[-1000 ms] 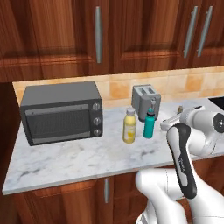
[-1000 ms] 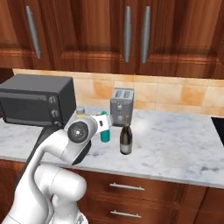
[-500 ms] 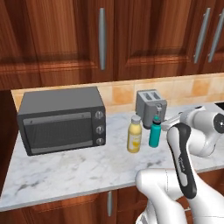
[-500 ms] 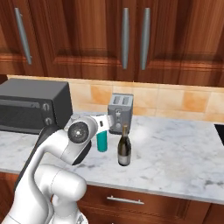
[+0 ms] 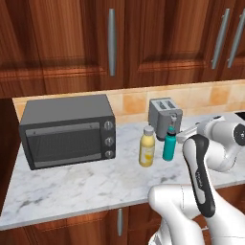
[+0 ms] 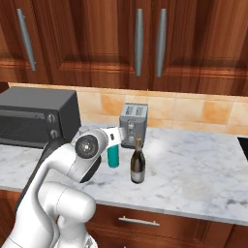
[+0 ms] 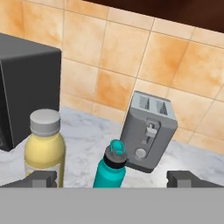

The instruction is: Move the drinks to the dining counter.

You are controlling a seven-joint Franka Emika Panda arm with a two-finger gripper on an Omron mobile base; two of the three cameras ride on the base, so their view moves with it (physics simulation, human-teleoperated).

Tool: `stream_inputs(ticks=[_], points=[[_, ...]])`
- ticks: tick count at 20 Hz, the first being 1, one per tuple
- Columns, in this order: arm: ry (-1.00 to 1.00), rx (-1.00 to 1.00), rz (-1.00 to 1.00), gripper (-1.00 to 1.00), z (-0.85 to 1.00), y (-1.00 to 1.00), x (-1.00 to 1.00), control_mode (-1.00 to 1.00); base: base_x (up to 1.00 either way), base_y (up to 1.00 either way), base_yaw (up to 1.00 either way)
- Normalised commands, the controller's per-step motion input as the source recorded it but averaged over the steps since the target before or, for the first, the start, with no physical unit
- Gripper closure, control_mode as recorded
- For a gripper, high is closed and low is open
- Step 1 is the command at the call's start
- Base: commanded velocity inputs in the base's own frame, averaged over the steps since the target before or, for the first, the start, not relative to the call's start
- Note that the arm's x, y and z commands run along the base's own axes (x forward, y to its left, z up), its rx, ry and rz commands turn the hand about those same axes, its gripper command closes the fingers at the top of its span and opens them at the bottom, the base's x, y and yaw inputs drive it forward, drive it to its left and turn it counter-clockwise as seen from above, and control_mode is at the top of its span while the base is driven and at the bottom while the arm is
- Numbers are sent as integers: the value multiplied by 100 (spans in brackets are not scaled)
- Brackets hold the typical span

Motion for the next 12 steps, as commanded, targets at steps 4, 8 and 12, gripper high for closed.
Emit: stream_inputs(ticks=[4, 8, 12], points=[[0, 0, 0, -100, 0, 0, 0, 100, 1, 0, 0], [14, 0, 0, -100, 0, 8, 0, -100, 0, 1, 0], [17, 0, 0, -100, 0, 14, 0, -100, 0, 0, 0]])
